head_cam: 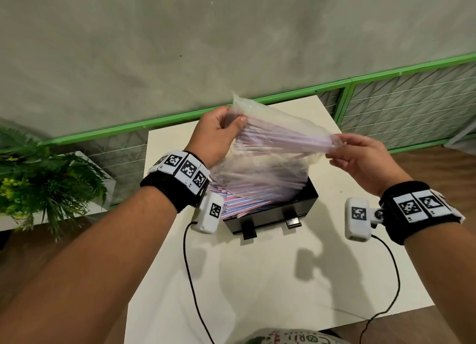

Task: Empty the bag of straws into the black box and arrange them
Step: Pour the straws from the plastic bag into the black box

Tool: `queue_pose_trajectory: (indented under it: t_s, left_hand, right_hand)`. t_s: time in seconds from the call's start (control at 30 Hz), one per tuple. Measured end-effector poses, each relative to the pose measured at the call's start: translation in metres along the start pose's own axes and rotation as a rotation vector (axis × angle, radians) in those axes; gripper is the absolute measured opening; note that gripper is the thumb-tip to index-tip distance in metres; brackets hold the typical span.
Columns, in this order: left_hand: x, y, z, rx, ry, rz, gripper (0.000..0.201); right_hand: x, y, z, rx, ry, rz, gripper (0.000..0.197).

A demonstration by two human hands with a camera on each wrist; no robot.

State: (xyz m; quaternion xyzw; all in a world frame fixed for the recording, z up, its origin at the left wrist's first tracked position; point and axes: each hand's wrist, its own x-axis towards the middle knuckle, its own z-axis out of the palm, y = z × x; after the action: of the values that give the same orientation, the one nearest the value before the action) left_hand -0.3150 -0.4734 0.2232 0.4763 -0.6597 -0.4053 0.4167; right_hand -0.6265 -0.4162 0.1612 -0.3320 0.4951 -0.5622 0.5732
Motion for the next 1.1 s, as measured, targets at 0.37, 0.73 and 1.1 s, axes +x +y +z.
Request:
queue_pose_trajectory:
  t_s: [0.37, 0.73, 1.1]
  left_hand:
    - [0.002, 0.003, 0.0, -0.066, 0.042, -0.043, 0.021]
    - [0.005, -0.004, 0.0, -0.031, 0.029, -0.044, 0.013]
    - [0.002, -0.005, -0.002, 0.029, 0.037, -0.075, 0.013]
  right_hand:
    - [0.016, -0.009, 0.005, -0.113, 0.053, -0.128, 0.017]
    - [0.022, -0.009, 0.002, -0.242, -0.005, -0.081, 0.006]
    - [0.025, -0.007, 0.007, -0.356, 0.031, -0.132, 0.022]
